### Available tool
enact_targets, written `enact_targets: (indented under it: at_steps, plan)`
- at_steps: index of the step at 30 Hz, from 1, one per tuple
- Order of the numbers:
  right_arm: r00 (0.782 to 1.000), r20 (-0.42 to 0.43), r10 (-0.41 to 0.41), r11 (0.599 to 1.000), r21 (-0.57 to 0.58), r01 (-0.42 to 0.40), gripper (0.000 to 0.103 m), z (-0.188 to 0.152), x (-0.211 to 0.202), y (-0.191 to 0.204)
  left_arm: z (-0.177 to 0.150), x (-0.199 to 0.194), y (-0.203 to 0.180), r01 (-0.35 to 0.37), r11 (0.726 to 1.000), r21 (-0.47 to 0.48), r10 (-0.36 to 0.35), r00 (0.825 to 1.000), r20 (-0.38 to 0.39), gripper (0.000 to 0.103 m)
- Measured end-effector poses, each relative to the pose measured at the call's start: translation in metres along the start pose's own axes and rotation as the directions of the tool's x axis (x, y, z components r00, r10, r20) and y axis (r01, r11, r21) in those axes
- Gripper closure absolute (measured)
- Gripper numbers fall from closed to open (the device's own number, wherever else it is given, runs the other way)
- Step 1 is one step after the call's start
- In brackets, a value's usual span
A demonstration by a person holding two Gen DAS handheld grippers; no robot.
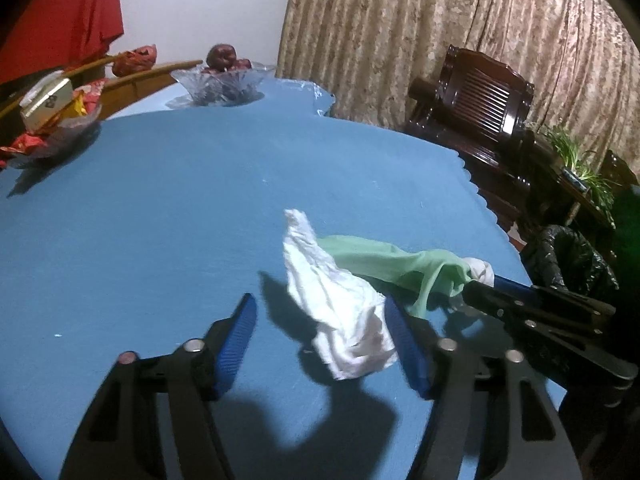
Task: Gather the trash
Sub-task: 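Grasp the white tissue with the left gripper while the right grasps the white cloth, then carry the tissue and the glove with cloth over the bin with both grippers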
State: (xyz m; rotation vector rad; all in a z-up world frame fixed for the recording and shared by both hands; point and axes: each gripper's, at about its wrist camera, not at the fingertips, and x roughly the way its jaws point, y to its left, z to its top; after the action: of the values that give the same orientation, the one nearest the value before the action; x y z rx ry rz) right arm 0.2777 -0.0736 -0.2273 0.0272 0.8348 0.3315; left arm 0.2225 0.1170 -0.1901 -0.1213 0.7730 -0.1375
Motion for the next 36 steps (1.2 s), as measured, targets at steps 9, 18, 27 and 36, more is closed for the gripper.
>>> enact_targets:
  at_steps: [9,18,27,36]
  plan:
    - [1.000,0.005,0.001,1.000,-0.016,-0.001,0.077,0.002,-0.003,0.003,0.002,0.005,-0.006,0.035,0.999,0.020,-0.034,0.999,-0.034,0.094]
    - [0.999,0.047,-0.003,1.000,-0.022,0.004,0.077,0.010,-0.027,0.003,0.010,-0.027,0.001,-0.032,0.999,0.015,0.032,0.999,0.017,0.094]
    - [0.996,0.092,-0.009,1.000,-0.029,0.012,0.077,0.016,-0.057,0.006,0.024,-0.056,-0.007,-0.043,0.998,0.036,0.040,0.996,0.076,0.094]
    - [0.988,0.152,-0.034,0.999,-0.023,0.038,0.077,0.017,-0.097,0.001,0.037,-0.081,-0.024,-0.027,0.999,0.045,0.021,0.991,0.130,0.094]
